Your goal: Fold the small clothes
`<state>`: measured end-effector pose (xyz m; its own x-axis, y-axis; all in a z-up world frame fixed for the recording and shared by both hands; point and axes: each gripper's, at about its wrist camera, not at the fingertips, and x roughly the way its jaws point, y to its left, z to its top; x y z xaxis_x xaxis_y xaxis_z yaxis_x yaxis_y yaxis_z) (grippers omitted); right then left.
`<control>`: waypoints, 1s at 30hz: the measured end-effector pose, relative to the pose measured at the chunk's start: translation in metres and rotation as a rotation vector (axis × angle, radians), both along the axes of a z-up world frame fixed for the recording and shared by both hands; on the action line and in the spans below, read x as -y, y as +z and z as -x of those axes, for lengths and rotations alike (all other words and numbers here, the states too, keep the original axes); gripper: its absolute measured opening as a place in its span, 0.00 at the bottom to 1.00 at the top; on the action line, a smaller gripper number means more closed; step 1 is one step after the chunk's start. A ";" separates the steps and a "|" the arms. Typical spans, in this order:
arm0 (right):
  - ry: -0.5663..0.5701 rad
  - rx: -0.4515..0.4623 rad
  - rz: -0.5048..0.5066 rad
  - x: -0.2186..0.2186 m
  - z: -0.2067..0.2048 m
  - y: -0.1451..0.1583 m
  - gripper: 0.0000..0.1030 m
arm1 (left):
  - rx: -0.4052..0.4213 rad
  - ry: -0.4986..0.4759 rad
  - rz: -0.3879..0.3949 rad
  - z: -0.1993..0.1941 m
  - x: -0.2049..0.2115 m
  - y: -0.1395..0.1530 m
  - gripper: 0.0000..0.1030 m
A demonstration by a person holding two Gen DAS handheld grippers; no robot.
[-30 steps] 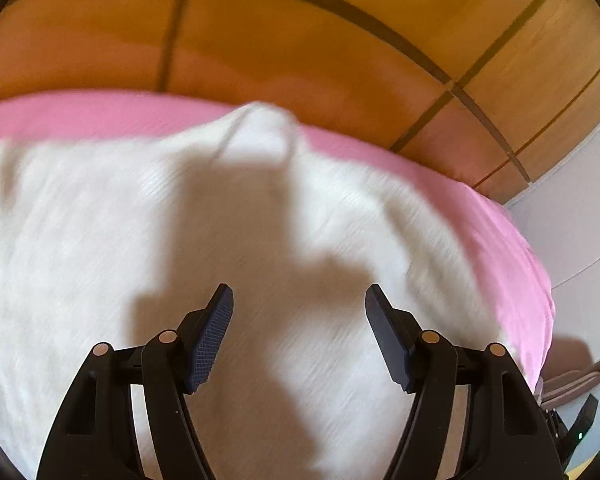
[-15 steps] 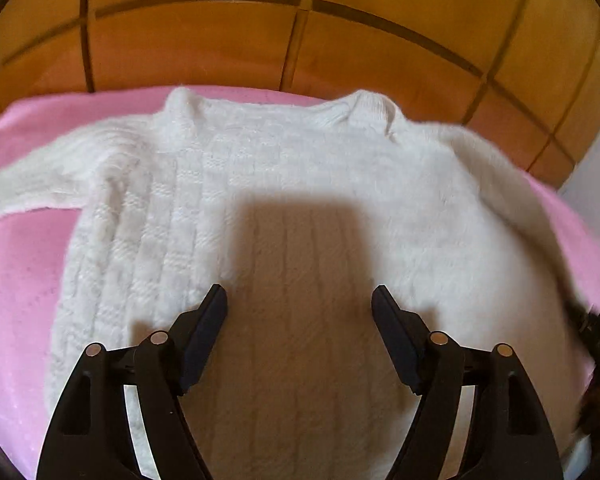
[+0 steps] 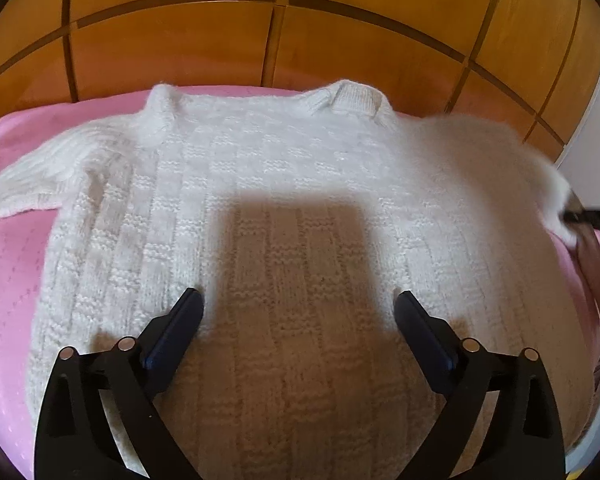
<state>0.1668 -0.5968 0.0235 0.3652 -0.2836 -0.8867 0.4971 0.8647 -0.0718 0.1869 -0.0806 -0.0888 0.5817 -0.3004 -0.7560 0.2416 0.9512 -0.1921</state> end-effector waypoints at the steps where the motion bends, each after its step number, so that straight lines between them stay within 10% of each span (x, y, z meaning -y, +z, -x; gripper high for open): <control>1: -0.038 -0.007 0.000 0.013 -0.012 -0.003 0.41 | 0.000 -0.002 0.001 0.000 0.000 0.000 0.94; 8: -0.184 -0.046 0.219 0.049 -0.045 0.001 0.81 | 0.000 -0.002 0.000 -0.003 0.003 -0.001 0.94; 11: -0.185 -0.095 0.425 0.048 -0.042 0.008 0.85 | 0.000 -0.002 0.000 -0.003 0.003 -0.001 0.94; 16: -0.219 -0.131 0.477 0.070 -0.018 0.029 0.86 | 0.001 -0.002 -0.001 -0.002 0.002 -0.001 0.94; 30: -0.326 0.204 -0.068 0.037 0.164 0.052 0.86 | -0.001 -0.005 -0.005 -0.003 0.002 -0.001 0.95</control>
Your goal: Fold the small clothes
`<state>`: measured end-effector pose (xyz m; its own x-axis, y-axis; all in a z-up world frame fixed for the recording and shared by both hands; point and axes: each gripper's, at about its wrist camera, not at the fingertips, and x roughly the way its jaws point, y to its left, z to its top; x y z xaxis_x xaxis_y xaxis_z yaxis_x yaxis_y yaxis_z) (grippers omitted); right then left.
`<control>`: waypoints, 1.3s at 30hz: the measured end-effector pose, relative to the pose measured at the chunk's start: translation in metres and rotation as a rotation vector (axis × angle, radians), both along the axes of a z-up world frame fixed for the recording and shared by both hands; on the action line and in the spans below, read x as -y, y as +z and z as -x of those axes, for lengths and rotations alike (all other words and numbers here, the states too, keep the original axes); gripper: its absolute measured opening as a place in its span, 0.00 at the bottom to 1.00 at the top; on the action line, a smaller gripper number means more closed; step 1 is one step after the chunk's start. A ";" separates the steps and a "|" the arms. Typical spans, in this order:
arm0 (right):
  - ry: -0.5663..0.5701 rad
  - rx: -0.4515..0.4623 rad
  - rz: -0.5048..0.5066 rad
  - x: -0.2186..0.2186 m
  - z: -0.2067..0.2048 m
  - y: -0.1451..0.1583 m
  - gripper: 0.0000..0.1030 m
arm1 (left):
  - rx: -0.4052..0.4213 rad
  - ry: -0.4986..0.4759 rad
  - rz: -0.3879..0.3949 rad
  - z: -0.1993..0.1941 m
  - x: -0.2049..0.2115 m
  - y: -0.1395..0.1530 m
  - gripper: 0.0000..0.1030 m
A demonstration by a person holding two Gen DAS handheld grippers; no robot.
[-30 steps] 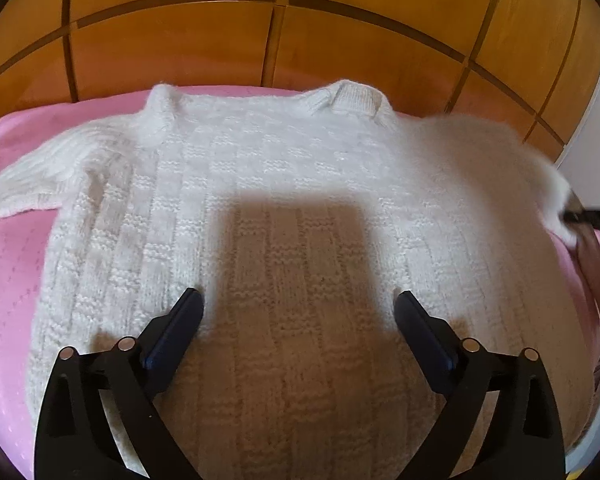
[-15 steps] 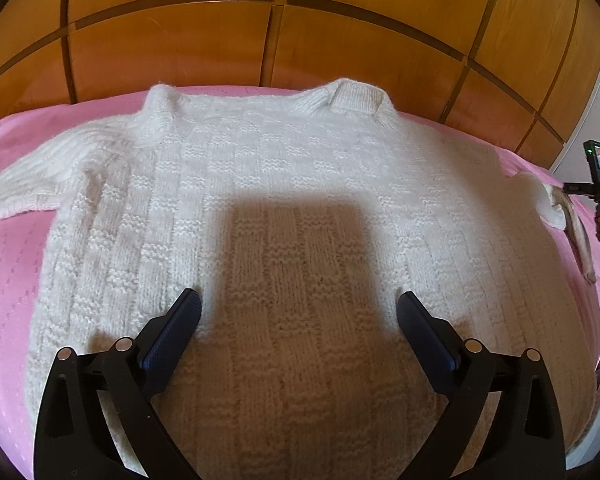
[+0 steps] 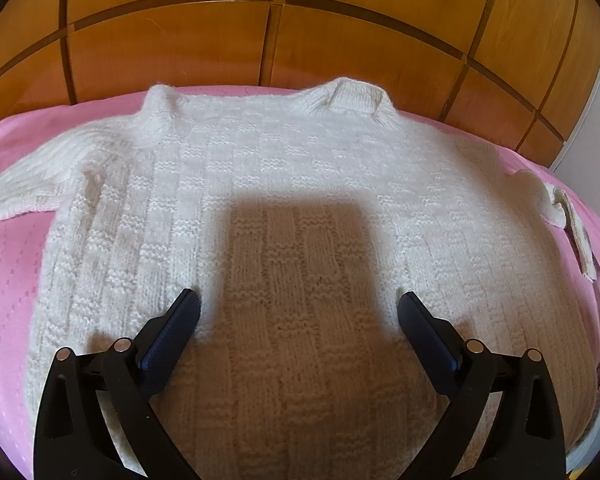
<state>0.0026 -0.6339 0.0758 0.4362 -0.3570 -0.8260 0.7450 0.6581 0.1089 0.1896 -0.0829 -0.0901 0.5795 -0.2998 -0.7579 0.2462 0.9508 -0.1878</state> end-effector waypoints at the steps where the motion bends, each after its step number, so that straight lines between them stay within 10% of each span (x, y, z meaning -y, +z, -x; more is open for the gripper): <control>1: -0.011 0.017 -0.020 -0.004 0.010 -0.003 0.86 | 0.000 0.000 0.000 0.000 0.000 0.000 0.95; 12: 0.210 -0.117 0.197 -0.072 -0.039 -0.046 0.77 | -0.002 -0.002 -0.010 -0.001 0.001 0.000 0.95; 19: 0.179 -0.180 0.195 -0.054 -0.051 -0.053 0.14 | -0.002 -0.002 -0.010 -0.001 0.001 0.000 0.95; 36: -0.111 -0.032 0.072 0.091 -0.072 0.014 0.09 | -0.005 -0.007 -0.016 -0.001 -0.001 -0.001 0.96; 39: -0.169 -0.013 0.070 0.110 -0.070 0.013 0.39 | -0.006 -0.009 -0.018 -0.002 -0.002 -0.002 0.96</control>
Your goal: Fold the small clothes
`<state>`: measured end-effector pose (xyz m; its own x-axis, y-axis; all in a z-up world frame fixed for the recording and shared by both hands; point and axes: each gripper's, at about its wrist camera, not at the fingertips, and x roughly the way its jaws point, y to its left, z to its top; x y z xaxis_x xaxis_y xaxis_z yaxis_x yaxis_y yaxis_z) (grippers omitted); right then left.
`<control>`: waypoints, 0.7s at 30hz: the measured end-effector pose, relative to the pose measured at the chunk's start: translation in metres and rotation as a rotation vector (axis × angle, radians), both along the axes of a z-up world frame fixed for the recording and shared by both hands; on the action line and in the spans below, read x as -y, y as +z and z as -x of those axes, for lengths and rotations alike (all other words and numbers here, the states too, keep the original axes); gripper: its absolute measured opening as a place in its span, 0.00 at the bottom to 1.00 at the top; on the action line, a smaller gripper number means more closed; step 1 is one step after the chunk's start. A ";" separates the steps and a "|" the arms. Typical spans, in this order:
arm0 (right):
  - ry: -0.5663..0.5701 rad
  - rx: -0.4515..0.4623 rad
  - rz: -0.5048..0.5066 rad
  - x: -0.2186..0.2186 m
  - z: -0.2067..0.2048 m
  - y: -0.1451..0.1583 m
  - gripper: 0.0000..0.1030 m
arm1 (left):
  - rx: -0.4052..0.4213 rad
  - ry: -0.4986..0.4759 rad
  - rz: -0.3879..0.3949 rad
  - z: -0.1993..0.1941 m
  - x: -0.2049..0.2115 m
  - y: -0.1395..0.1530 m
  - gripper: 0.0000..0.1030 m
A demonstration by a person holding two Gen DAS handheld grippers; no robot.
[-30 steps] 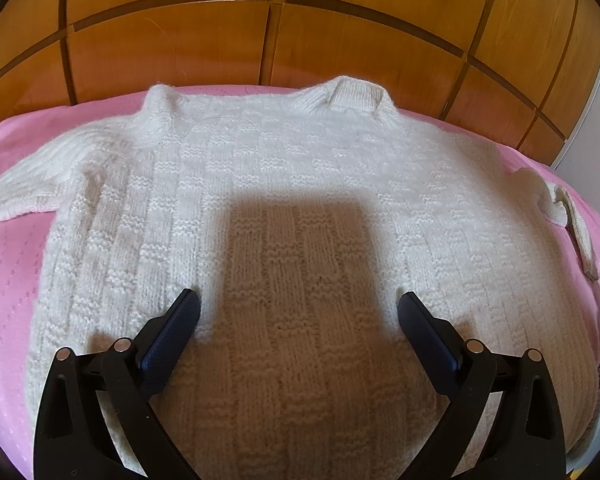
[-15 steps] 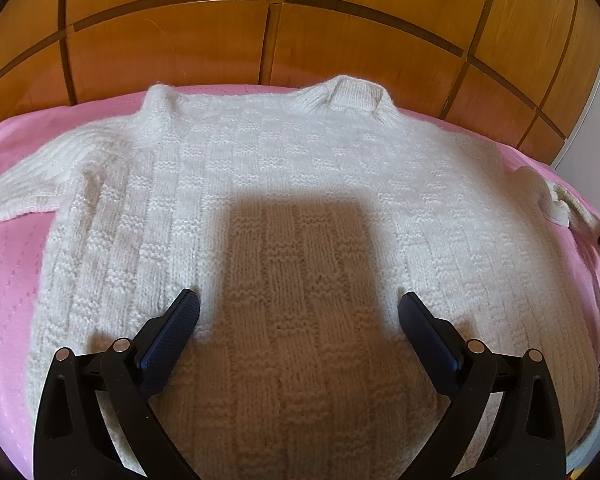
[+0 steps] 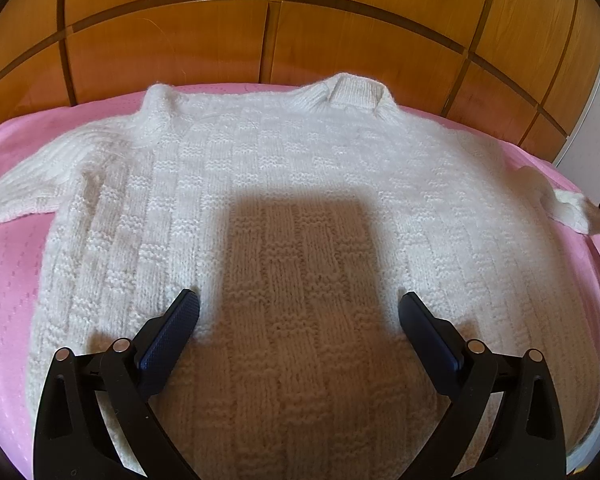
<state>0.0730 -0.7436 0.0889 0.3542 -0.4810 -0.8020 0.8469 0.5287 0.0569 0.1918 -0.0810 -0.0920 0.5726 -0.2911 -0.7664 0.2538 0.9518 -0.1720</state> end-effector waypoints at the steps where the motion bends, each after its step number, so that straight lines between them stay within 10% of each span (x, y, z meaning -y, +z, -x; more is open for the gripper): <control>1: -0.017 0.022 0.002 0.002 0.004 0.000 0.51 | 0.000 0.000 0.000 0.000 0.000 0.000 0.96; 4: -0.064 0.090 -0.029 -0.004 0.022 -0.006 0.63 | 0.000 -0.001 0.002 0.000 0.000 0.000 0.96; 10: 0.017 0.268 -0.335 -0.034 0.033 -0.055 0.59 | -0.002 -0.003 0.000 -0.001 -0.001 -0.001 0.96; 15: -0.013 0.326 -0.394 -0.041 0.007 -0.075 0.57 | -0.003 -0.009 -0.006 -0.002 0.000 -0.001 0.96; 18: 0.036 0.297 -0.402 -0.039 -0.012 -0.070 0.09 | -0.002 -0.011 -0.007 -0.002 0.000 -0.001 0.96; 21: 0.047 0.261 -0.242 -0.044 -0.011 -0.039 0.06 | -0.002 -0.011 -0.006 -0.002 0.000 -0.001 0.96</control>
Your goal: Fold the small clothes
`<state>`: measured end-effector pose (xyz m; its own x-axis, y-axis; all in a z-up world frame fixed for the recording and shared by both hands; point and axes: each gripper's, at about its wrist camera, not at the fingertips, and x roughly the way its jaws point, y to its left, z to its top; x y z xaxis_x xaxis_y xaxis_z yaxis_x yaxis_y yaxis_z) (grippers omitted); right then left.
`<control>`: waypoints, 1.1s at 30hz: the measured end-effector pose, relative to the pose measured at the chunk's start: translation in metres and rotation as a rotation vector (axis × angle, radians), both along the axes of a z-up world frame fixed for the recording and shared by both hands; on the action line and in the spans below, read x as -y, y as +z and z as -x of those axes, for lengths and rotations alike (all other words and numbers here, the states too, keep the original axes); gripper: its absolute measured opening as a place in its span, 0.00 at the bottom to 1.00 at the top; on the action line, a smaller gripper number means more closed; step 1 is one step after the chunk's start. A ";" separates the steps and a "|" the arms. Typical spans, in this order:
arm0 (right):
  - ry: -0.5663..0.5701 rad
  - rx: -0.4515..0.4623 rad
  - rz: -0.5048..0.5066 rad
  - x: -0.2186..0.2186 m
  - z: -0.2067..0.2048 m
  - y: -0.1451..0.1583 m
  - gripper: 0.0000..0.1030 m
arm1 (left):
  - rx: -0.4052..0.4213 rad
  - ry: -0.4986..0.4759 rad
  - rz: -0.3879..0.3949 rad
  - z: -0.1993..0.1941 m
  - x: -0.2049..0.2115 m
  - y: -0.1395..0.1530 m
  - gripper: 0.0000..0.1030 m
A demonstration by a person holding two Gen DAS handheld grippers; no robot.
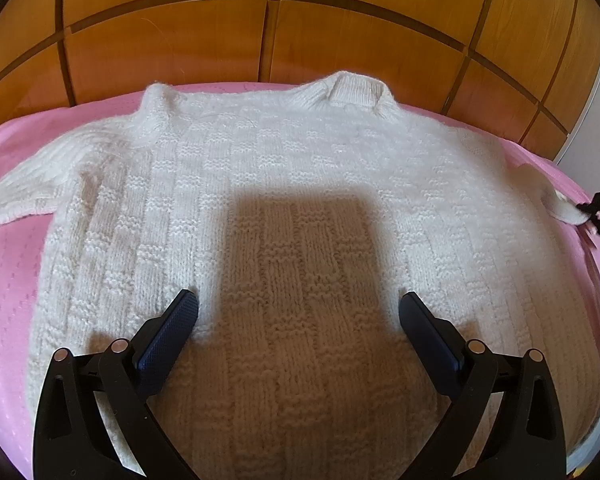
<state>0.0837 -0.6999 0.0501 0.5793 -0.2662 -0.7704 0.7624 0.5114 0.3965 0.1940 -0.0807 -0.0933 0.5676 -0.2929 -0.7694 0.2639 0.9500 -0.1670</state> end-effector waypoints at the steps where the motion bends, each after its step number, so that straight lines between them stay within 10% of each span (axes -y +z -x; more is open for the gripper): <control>1: -0.021 0.000 0.029 0.001 0.005 0.007 0.05 | 0.000 0.000 0.002 0.000 0.000 0.000 0.96; 7: -0.036 -0.174 0.059 0.009 0.016 -0.010 0.11 | 0.000 -0.001 0.011 0.000 -0.003 0.000 0.96; 9: -0.054 -0.163 0.046 0.003 0.023 -0.013 0.53 | -0.003 -0.003 0.015 0.001 -0.005 0.001 0.96; 15: -0.027 -0.105 0.042 -0.034 0.043 -0.002 0.74 | -0.029 -0.012 0.059 0.005 -0.016 0.015 0.96; 25: 0.408 -0.059 -0.135 -0.170 0.048 -0.019 0.76 | -0.025 0.155 0.216 0.052 -0.140 0.052 0.95; 33: 0.714 0.003 -0.298 -0.283 0.080 -0.026 0.76 | -0.152 0.168 0.414 0.106 -0.217 0.028 0.72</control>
